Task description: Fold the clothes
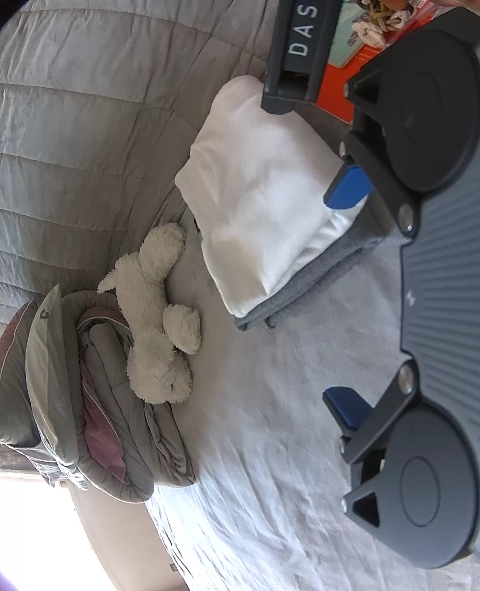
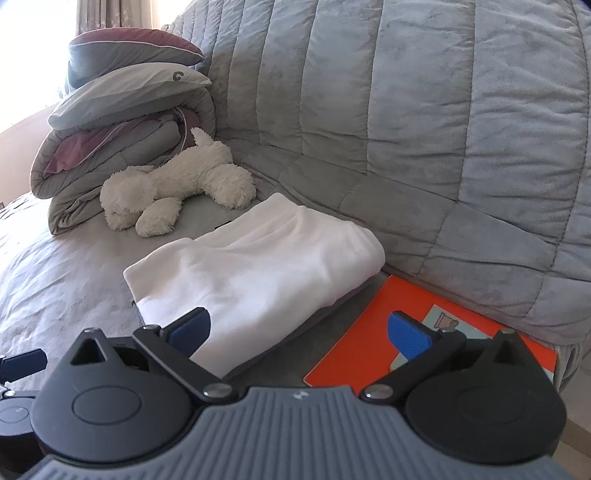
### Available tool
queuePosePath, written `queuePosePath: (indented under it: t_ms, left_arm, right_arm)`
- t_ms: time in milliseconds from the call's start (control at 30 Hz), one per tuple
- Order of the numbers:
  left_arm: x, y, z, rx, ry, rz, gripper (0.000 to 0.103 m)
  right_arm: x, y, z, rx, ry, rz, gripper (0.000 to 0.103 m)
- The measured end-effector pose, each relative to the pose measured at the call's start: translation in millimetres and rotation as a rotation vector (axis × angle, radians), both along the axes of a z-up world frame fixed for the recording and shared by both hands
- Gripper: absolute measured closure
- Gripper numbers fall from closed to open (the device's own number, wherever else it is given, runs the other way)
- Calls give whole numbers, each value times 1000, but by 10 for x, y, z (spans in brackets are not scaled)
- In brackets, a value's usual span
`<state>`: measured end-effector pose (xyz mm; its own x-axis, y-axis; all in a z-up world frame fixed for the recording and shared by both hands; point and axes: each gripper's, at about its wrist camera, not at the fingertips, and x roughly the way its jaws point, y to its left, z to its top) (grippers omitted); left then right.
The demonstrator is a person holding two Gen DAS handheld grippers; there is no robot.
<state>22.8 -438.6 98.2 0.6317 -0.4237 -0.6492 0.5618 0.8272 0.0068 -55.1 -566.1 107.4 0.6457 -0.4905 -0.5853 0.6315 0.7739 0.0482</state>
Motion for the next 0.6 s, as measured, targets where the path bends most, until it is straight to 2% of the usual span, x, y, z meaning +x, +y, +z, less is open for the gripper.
queuePosePath:
  t_ms: [600]
  left_arm:
    - [-4, -20, -23, -8, 11, -14, 1]
  right_arm:
    - [22, 19, -5, -6, 12, 6, 0]
